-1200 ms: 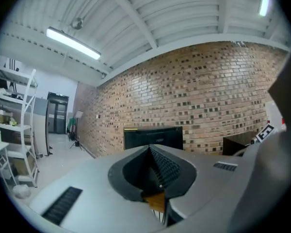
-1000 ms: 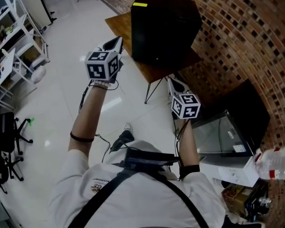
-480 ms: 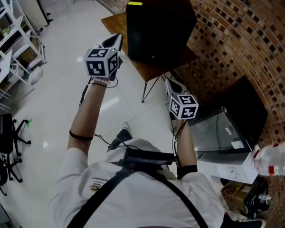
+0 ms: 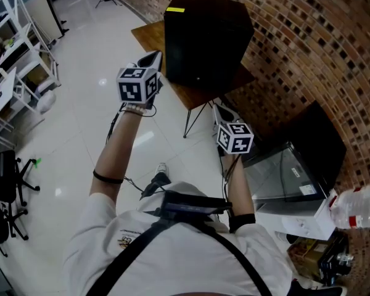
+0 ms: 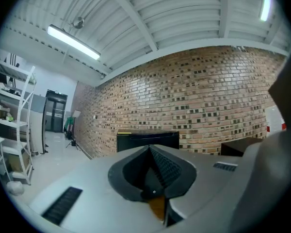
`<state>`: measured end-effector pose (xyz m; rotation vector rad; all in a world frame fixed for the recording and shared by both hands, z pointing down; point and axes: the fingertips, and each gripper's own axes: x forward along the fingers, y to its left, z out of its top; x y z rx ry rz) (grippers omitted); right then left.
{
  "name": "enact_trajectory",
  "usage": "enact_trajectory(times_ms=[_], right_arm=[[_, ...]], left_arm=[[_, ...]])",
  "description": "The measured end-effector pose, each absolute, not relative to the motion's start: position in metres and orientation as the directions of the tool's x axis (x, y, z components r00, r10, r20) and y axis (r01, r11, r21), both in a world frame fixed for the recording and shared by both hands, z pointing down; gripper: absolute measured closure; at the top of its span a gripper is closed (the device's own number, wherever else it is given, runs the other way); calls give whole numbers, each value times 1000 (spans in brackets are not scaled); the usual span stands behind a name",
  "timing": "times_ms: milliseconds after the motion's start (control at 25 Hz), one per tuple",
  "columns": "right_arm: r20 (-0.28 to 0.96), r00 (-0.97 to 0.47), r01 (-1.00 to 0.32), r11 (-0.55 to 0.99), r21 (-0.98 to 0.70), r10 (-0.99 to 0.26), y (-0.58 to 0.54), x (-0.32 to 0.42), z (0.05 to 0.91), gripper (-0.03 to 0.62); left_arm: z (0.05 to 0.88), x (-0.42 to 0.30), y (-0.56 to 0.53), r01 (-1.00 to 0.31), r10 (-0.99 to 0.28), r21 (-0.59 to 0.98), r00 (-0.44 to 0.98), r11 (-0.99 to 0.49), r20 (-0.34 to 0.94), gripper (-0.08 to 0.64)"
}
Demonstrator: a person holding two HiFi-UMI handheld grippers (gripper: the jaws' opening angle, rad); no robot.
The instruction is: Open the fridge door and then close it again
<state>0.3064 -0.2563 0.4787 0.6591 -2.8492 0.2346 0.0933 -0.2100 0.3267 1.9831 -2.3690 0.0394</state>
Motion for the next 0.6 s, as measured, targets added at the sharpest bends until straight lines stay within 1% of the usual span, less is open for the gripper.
enact_trajectory(times_ms=[120, 280, 600], right_arm=[[234, -878, -449, 888, -99, -418, -257, 304, 475, 586], [246, -876, -439, 897, -47, -415, -256, 298, 475, 586], [245, -873, -444, 895, -45, -421, -265, 294, 472, 588]], left_arm=[[325, 91, -212, -984, -983, 15, -178, 179, 51, 560], [325, 88, -215, -984, -983, 20, -177, 178, 47, 560], [328, 84, -227, -984, -983, 27, -175, 176, 49, 560]])
